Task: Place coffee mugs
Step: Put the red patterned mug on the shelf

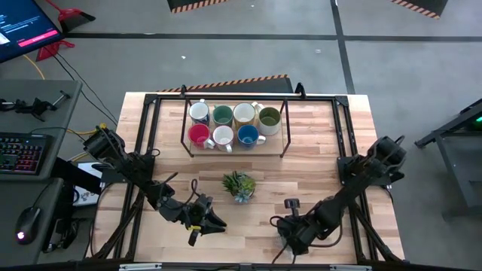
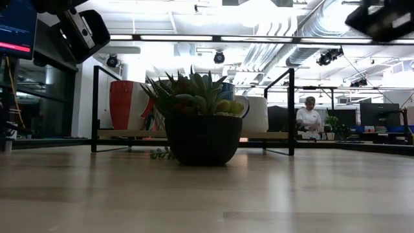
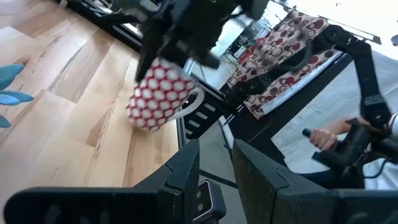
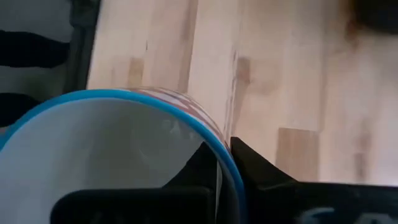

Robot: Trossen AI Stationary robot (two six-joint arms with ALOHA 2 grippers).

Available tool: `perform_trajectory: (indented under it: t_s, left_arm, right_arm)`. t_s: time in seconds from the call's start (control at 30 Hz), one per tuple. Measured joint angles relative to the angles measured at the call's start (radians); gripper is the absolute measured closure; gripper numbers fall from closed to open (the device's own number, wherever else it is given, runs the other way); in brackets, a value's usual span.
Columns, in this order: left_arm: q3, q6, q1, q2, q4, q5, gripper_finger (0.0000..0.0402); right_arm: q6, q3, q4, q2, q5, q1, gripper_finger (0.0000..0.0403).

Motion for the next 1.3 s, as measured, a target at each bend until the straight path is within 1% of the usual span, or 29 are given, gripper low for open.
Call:
perform_trajectory:
  t_s: [0.1, 0.27, 0.33, 0.4, 0.5, 0.57, 0.7, 0.8, 0.9, 1.07, 1.23, 1.3]
  left_arm:
    - [0.000, 0.000, 0.000, 0.000, -0.007, 0.000, 0.0314]
    - [0.000, 0.001, 0.000, 0.000, -0.016, 0.000, 0.0314]
    - [0.000, 0.013, 0.000, 0.000, -0.019, 0.000, 0.0314]
    - [0.000, 0.027, 0.000, 0.000, -0.018, 0.000, 0.0314]
    - [0.000, 0.043, 0.000, 0.000, -0.018, 0.000, 0.0314]
    - [0.000, 0.053, 0.000, 0.000, -0.019, 0.000, 0.0314]
    - [0.000, 0.071, 0.000, 0.000, -0.019, 0.000, 0.0314]
    - [0.000, 0.071, 0.000, 0.000, -0.020, 0.000, 0.0314]
    - [0.000, 0.071, 0.000, 0.000, -0.022, 0.000, 0.0314]
    - [0.000, 0.073, 0.000, 0.000, -0.026, 0.000, 0.0314]
    - [0.000, 0.078, 0.000, 0.000, -0.026, 0.000, 0.0314]
    - [0.000, 0.079, 0.000, 0.000, -0.028, 0.000, 0.0314]
  right_arm:
    - [-0.016, 0.065, -0.101, -0.031, 0.044, 0.001, 0.0400]
    - [-0.074, 0.180, -0.328, -0.083, 0.196, -0.043, 0.0401]
    - [-0.105, 0.224, -0.412, -0.103, 0.239, -0.086, 0.0402]
    - [-0.157, 0.259, -0.473, -0.120, 0.241, -0.148, 0.0402]
    - [-0.282, 0.283, -0.493, -0.147, 0.239, -0.259, 0.0402]
    - [-0.368, 0.295, -0.478, -0.165, 0.212, -0.346, 0.0402]
    - [-0.512, 0.302, -0.444, -0.175, 0.118, -0.525, 0.0402]
    - [-0.588, 0.302, -0.423, -0.169, 0.049, -0.640, 0.0402]
    - [-0.644, 0.290, -0.382, -0.164, -0.017, -0.731, 0.0402]
    - [-0.684, 0.271, -0.389, -0.155, -0.118, -0.844, 0.0403]
    - [-0.733, 0.270, -0.380, -0.111, -0.158, -0.897, 0.0403]
    - [-0.749, 0.270, -0.377, -0.086, -0.191, -0.913, 0.0403]
